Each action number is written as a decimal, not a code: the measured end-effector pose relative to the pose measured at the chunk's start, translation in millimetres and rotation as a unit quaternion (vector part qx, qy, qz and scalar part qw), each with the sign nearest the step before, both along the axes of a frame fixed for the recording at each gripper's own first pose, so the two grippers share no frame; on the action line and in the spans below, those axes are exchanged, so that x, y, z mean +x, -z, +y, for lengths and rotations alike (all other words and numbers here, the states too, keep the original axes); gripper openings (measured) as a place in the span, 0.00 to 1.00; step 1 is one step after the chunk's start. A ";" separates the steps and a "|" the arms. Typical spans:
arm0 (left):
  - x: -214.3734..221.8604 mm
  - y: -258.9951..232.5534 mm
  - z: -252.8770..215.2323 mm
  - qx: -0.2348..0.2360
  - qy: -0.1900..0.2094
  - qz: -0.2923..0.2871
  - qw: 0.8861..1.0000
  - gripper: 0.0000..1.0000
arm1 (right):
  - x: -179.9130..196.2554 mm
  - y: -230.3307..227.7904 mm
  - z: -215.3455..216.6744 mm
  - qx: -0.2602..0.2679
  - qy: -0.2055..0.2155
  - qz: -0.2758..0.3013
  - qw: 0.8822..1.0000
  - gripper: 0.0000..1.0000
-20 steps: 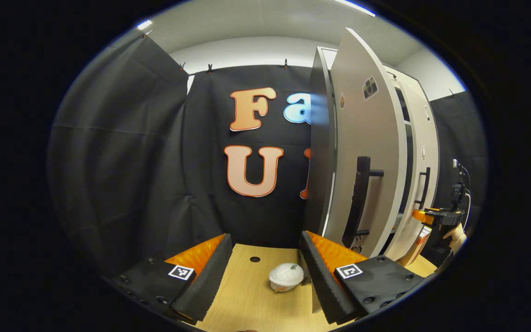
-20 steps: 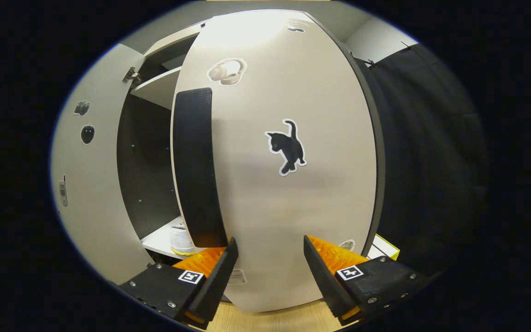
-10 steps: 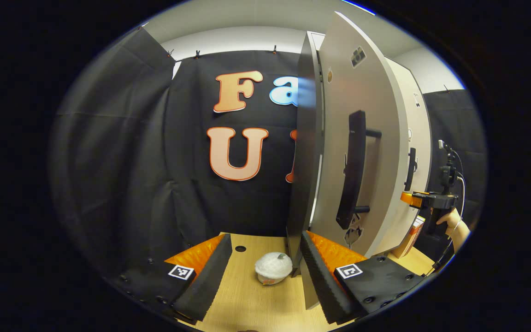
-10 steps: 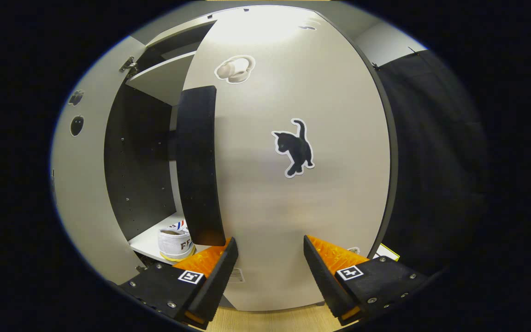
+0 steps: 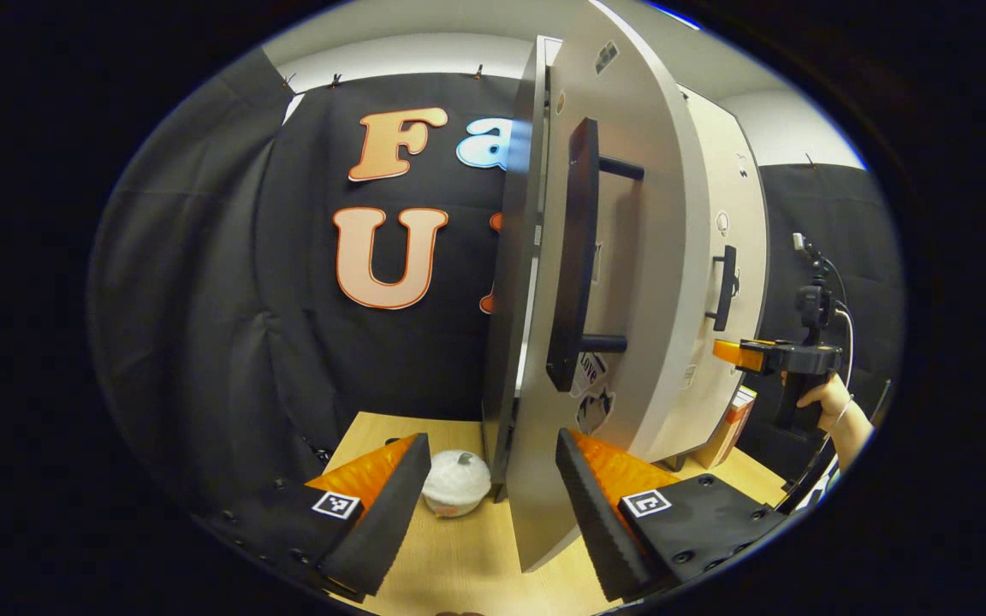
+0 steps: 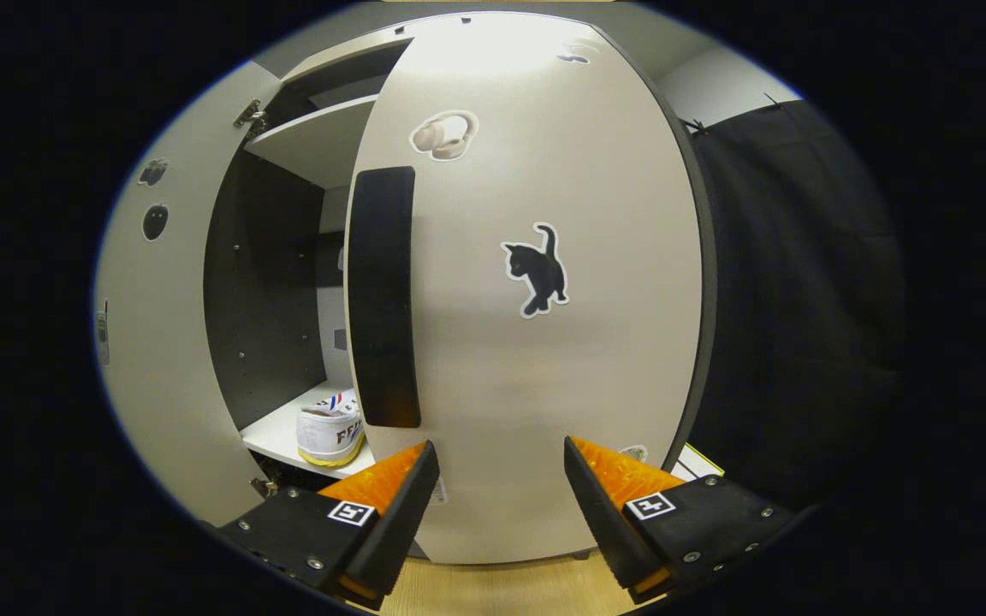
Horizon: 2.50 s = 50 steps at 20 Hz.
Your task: Grab one shoe with the right hand and put it into the shoe cabinet, grab the other shoe with the left hand and put it into the shoe cabinet; then close the right door with the right hand and the left door with the left hand.
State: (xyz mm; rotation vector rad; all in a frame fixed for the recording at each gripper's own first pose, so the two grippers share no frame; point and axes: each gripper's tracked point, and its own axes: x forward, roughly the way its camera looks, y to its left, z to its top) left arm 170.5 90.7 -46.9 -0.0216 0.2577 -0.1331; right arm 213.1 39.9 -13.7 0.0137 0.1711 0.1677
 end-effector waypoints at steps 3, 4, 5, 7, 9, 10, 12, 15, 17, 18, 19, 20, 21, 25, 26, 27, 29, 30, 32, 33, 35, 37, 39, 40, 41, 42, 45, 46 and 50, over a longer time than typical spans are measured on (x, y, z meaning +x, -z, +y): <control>-1.4 1.0 -8.6 0.010 0.005 0.000 1.000 0.96 | -13.0 -1.1 -10.9 0.007 0.004 0.001 1.000 0.91; 0.3 -0.6 -12.7 0.017 0.009 -0.004 1.000 0.95 | -18.1 -2.2 -14.3 0.008 0.006 0.000 1.000 0.91; 0.5 -1.1 -18.2 0.019 0.015 -0.004 1.000 0.95 | -21.7 -3.4 -18.4 0.009 0.008 -0.001 1.000 0.91; -0.4 2.7 -32.3 0.009 0.031 -0.002 0.999 0.95 | -30.0 -9.2 -26.7 0.009 0.012 -0.007 1.000 0.92; 3.3 2.1 -49.2 0.006 0.050 -0.004 0.999 0.95 | -36.8 -15.6 -36.8 0.011 0.017 -0.012 1.000 0.91; 5.3 1.3 -56.7 0.006 0.059 -0.006 0.998 0.94 | -41.1 -18.4 -41.5 0.013 0.019 -0.013 1.000 0.91; 10.5 1.9 -72.7 0.005 0.071 -0.005 0.997 0.95 | -48.1 -23.7 -49.6 0.017 0.020 -0.017 1.000 0.91; 16.3 5.6 -90.7 0.012 0.073 -0.006 0.997 0.95 | -52.6 -31.5 -63.1 0.005 0.019 -0.027 0.999 0.91; 22.2 6.6 -100.8 0.010 0.070 -0.004 0.997 0.95 | -52.3 -37.3 -70.0 0.004 0.015 -0.032 0.999 0.91; 26.6 6.9 -105.7 0.006 0.070 -0.003 0.998 0.95 | -52.3 -39.7 -73.1 0.006 0.012 -0.033 0.999 0.91; 32.6 8.1 -111.8 0.001 0.070 -0.001 0.998 0.95 | -51.3 -40.6 -75.8 0.009 0.009 -0.032 0.999 0.91; 36.0 9.0 -117.5 -0.002 0.070 0.000 0.998 0.95 | -50.5 -42.2 -77.9 0.012 0.005 -0.031 0.999 0.91; 36.9 10.5 -123.5 -0.003 0.071 0.000 0.997 0.95 | -47.7 -43.4 -81.4 0.013 0.003 -0.032 0.999 0.91; 61.2 24.9 -145.3 0.010 0.059 0.011 0.998 0.98 | -39.5 -44.0 -97.9 0.008 -0.002 -0.035 0.999 0.91; 69.0 28.7 -150.3 0.014 0.056 0.014 0.998 0.96 | -37.7 -44.0 -104.0 0.008 -0.001 -0.036 0.999 0.91; 77.2 31.6 -155.1 0.015 0.053 0.016 0.998 0.94 | -36.8 -43.2 -110.9 0.008 0.001 -0.036 0.999 0.91; 95.0 36.5 -165.5 0.021 0.048 0.016 0.998 0.96 | -33.1 -41.6 -126.2 0.010 0.007 -0.034 0.999 0.91; 101.7 38.7 -170.0 0.025 0.045 0.016 0.999 0.96 | -30.6 -40.8 -133.0 0.010 0.010 -0.033 0.999 0.91; 114.0 40.0 -178.8 0.030 0.040 0.014 0.999 0.96 | -28.0 -39.5 -146.5 0.010 0.017 -0.031 0.999 0.91; 115.8 38.7 -179.0 0.035 0.034 0.017 0.999 0.96 | -25.8 -39.3 -152.1 0.011 0.018 -0.031 0.999 0.91; 120.7 38.3 -179.7 0.041 0.030 0.004 0.999 0.96 | -21.6 -38.0 -160.6 0.014 0.021 -0.030 0.999 0.91; 122.3 37.5 -181.1 0.042 0.023 0.002 0.999 0.96 | -17.2 -36.4 -166.4 0.015 0.022 -0.027 0.999 0.91; 126.2 38.7 -183.2 0.045 0.015 0.003 0.999 0.96 | -12.7 -36.3 -167.9 0.017 0.021 -0.027 0.999 0.91; 127.3 38.7 -183.7 0.047 0.011 0.003 0.999 0.94 | -11.9 -36.2 -167.1 0.016 0.018 -0.027 0.999 0.91; 126.4 37.5 -183.6 0.049 0.007 0.002 0.999 0.96 | -10.9 -36.1 -166.8 0.015 0.016 -0.027 0.999 0.91; 126.5 37.2 -184.0 0.052 0.005 0.001 0.999 0.96 | -9.2 -36.9 -166.1 0.014 0.013 -0.027 0.999 0.91; 127.8 36.5 -185.3 0.050 -0.001 0.004 0.999 0.98 | -5.7 -41.1 -163.7 0.009 0.006 -0.032 0.999 0.91; 129.1 34.7 -186.0 0.045 -0.001 0.004 0.999 0.96 | -3.6 -43.7 -163.5 0.009 0.005 -0.033 0.999 0.91; 131.0 29.3 -187.1 0.039 -0.012 0.016 0.999 0.96 | 1.1 -58.8 -163.8 0.011 0.002 -0.037 0.999 0.91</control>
